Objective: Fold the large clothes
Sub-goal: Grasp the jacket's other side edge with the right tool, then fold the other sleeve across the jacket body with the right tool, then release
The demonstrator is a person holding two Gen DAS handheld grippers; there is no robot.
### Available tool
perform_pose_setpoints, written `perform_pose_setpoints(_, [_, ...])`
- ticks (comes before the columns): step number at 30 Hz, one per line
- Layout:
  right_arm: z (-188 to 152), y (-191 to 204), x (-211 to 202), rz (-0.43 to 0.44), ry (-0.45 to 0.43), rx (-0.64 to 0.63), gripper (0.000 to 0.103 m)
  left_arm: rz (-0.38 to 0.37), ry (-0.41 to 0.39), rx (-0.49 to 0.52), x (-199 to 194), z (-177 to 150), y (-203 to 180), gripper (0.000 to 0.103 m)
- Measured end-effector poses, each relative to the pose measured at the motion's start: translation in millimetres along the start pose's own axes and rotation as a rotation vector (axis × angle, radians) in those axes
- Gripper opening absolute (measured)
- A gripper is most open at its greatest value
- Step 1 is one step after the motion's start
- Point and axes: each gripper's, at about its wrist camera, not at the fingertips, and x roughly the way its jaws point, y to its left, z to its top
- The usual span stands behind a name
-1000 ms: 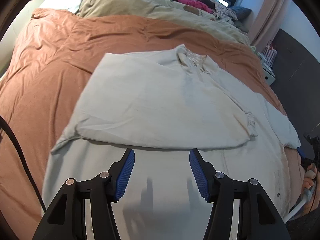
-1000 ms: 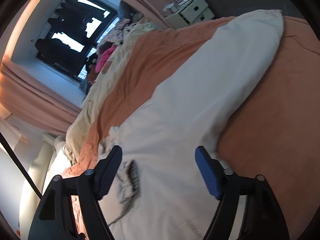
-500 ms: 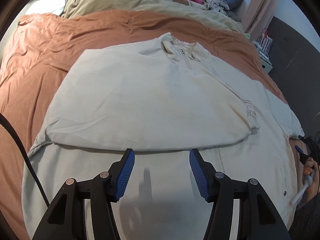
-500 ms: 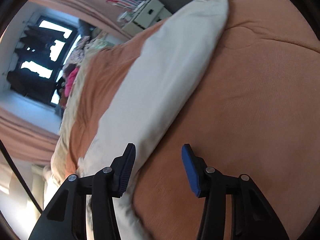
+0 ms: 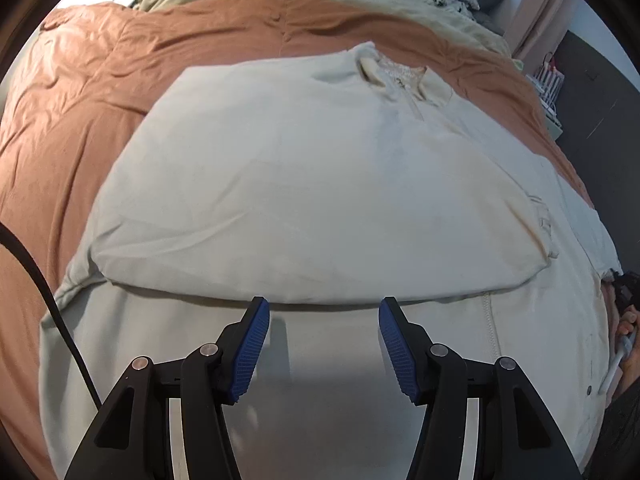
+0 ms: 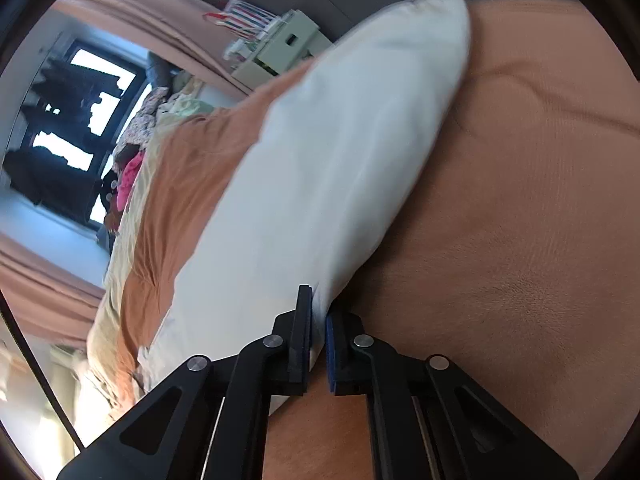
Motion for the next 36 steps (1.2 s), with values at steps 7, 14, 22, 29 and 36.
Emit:
perform_pose_setpoints(7, [-16.8,59.2,-44.9,0.175,-0.072,-0.082,0.001,-0.020,0.012,-0.048,4.9,-4.3,2.6,0.059])
perform_pose_setpoints(14, [-55.1,124.1,-73.9,0.310,-0.061,-0.186,0.001,-0.076,-0.004,-0.083,-6.4,-2.8,-5.2,0.059])
perform_pose_setpoints(22, [-104.5,172.8,-67.7,0.394,0.076,-0.292,0.001,-0.103,-0.026,-0.092,-15.3,1.4,-9.3,0.059])
perform_pose_setpoints(29, [-147.9,202.4,-41.1,0.417,0.306,-0.465,0.001,-0.115,-0.026,-0.139,-15.5,4.4,-0.8,0.059])
perform_pose_setpoints(36, [-162.4,199.1,11.7,0.338,0.524,-0.358,0.005,-0.118,-0.027,-0.141,-16.9,4.4,3.7,0.059])
